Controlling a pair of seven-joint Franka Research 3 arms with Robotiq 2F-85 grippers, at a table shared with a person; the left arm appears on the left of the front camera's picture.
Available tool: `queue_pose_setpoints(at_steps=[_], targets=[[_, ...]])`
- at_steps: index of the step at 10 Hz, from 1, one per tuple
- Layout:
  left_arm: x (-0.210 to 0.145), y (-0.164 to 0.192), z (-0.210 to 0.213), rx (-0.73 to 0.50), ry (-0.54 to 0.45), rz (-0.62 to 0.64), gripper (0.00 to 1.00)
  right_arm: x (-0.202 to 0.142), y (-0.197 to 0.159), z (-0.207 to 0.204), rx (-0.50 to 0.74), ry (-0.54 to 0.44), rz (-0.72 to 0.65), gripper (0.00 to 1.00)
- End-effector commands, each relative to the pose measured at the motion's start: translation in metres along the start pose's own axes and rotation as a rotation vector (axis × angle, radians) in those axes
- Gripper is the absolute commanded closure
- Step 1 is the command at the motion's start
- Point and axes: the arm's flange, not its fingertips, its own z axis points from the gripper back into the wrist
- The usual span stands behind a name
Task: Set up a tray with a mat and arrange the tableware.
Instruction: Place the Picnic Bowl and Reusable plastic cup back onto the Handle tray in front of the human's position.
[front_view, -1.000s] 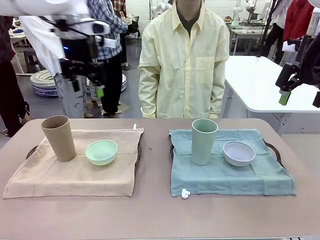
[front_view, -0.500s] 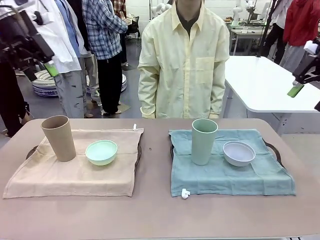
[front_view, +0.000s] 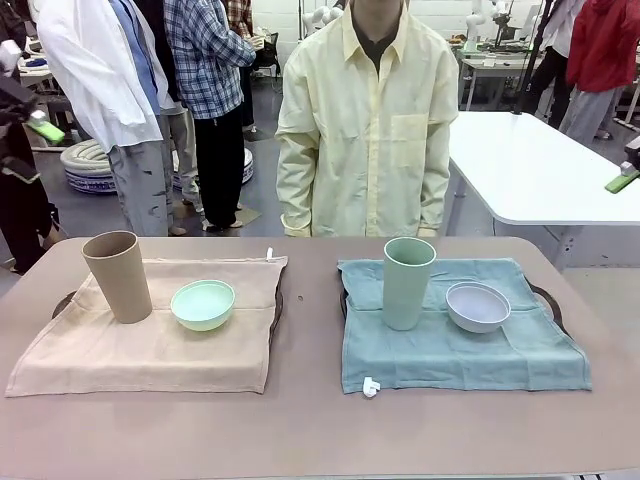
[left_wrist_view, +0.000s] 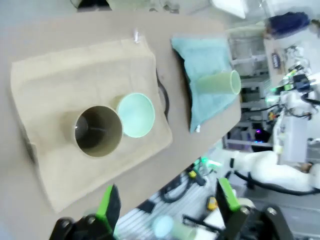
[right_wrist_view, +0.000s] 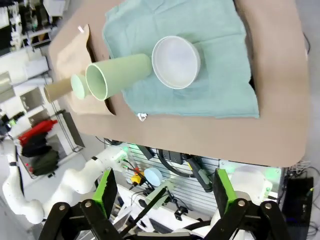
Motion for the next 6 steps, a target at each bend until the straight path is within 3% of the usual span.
queue_pose_setpoints(at_steps=[1,4,6], targets=[[-0.026,0.028,0.029,-0.102,-0.069,0.047,0.00,-0.004,-0.008,0.004,0.061,-0.001,-0.001,0.00],[-0.041,0.061,0.064,-0.154,-0.139,0.090,0.00,-0.006,-0.027,0.000,0.151,0.018,-0.022,0.00],[-0.043,0.071,0.067,-0.170,-0.120,0.092,0.00,-0.004,-0.047,0.003,0.214,0.031,-0.048,0.00]])
